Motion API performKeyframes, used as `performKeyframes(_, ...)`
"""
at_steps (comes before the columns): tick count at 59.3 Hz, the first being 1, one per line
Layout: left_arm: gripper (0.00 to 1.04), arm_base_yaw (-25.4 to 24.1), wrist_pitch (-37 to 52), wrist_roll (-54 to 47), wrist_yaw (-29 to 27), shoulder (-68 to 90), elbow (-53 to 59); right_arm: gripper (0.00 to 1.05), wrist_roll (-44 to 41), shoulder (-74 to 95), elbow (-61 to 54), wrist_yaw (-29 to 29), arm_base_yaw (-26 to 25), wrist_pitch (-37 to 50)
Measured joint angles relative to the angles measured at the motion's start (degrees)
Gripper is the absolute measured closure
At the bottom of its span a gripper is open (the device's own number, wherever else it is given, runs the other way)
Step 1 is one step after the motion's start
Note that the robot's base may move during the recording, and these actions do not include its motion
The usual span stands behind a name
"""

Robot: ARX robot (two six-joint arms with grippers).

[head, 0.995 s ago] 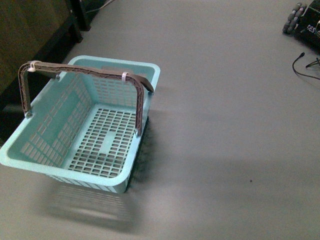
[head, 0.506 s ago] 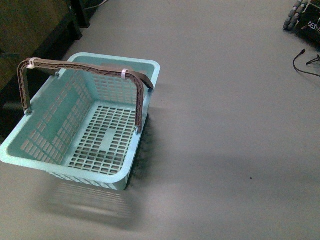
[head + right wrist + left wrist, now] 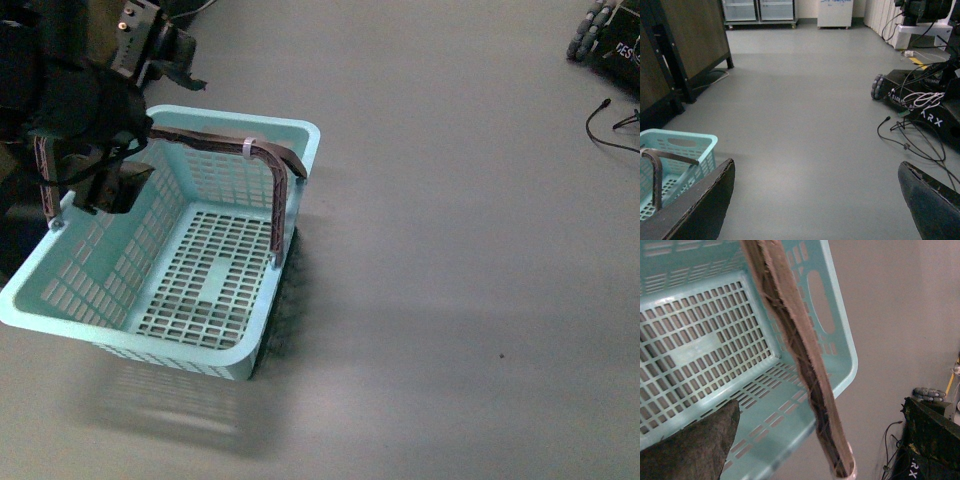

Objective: Pick lemon and mango into basket

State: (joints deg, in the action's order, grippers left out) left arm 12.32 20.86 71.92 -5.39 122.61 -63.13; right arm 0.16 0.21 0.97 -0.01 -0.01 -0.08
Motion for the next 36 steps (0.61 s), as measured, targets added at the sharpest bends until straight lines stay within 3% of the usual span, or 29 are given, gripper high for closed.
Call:
performKeyframes(18, 0.07, 0.9, -2.7, 0.4, -0.9, 11.0, -13.7, 0.09, 0.0, 0.0, 0.0, 0.0, 0.0, 0.0)
performKeyframes(34, 0.07, 1.0, -6.2, -0.7, -3.8, 14.5, -17.4, 0.09, 0.0, 0.0, 0.0, 0.0, 0.0, 0.0)
performKeyframes(36, 0.11, 1.0, -6.4, -0.8, -3.9, 14.6, -17.7, 0.09, 0.0, 0.0, 0.0, 0.0, 0.0, 0.0)
